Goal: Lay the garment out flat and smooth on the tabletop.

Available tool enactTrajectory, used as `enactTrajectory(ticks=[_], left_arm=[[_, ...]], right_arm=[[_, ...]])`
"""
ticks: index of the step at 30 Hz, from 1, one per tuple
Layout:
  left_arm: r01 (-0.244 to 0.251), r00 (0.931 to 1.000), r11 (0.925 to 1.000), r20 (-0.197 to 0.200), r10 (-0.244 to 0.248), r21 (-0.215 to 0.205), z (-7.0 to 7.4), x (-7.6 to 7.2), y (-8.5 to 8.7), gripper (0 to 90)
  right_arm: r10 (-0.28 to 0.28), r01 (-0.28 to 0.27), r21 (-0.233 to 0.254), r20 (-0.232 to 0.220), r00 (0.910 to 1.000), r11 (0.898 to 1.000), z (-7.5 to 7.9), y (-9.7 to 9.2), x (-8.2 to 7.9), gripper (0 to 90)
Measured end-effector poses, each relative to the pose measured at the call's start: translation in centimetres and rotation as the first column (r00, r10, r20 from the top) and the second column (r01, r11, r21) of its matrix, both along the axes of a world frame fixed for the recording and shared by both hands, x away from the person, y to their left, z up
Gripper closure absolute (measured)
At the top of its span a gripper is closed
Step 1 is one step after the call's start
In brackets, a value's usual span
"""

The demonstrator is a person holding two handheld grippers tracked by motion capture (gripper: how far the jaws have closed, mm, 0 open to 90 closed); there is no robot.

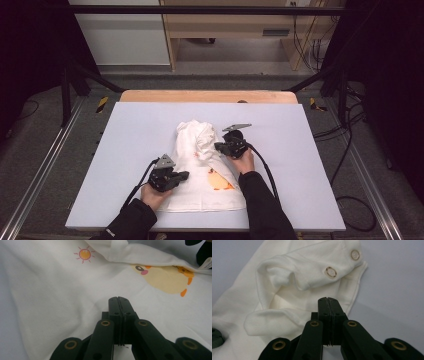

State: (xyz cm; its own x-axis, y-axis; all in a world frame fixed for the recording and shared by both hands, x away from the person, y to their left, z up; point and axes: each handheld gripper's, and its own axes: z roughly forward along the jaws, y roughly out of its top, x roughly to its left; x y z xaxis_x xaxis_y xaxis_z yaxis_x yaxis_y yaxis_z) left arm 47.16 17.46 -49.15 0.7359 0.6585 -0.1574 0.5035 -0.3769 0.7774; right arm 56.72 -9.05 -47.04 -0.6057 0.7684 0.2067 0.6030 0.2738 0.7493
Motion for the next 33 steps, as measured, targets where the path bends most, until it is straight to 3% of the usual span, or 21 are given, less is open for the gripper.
enactTrajectory(ticks=[3, 7, 10, 18, 21, 24, 29, 33], left_arm=[[0.0, 1.0, 1.0, 0.0, 0.0, 0.0, 0.0, 0.0, 0.0, 89.1], [0.0, 1.0, 1.0, 0.0, 0.0, 0.001, 0.0, 0.0, 0.0, 89.2], [0.0, 1.0, 1.0, 0.0, 0.0, 0.0, 0.0, 0.0, 0.0, 89.2], [0.0, 1.0, 1.0, -0.001, 0.0, -0.001, 0.0, 0.0, 0.0, 89.2], [0.0, 1.0, 1.0, 0.0, 0.0, 0.0, 0.0, 0.0, 0.0, 89.2], [0.0, 1.0, 1.0, 0.0, 0.0, 0.0, 0.0, 0.0, 0.0, 89.2], [0.0, 1.0, 1.0, -0.001, 0.0, -0.001, 0.0, 0.0, 0.0, 89.2], [0.0, 1.0, 1.0, 0.0, 0.0, 0.0, 0.0, 0.0, 0.0, 89.2]], right_arm=[[-0.006, 0.006, -0.008, 0.011, 0.9999, 1.0, 0.2, -0.3, 0.0, 89.6], [-0.052, 0.056, -0.05, 0.074, 0.9959, 0.997, 0.4, -0.4, 0.5, 73.8], [-0.074, 0.081, -0.077, 0.097, 0.9926, 0.994, 0.0, -0.2, 1.4, 63.3], [-0.057, 0.068, -0.134, 0.084, 0.9948, 0.989, -1.2, 1.1, 3.2, 59.4], [-0.058, 0.071, -0.147, 0.088, 0.9944, 0.987, -1.2, 1.4, 3.1, 67.9], [-0.059, 0.069, -0.134, 0.077, 0.9953, 0.989, -1.2, 1.6, 3.0, 87.0], [-0.071, 0.082, -0.129, 0.083, 0.994, 0.988, -0.7, 1.2, 2.7, 88.3], [-0.109, 0.124, -0.121, 0.123, 0.9863, 0.985, 0.8, -0.2, 2.2, 88.2]])
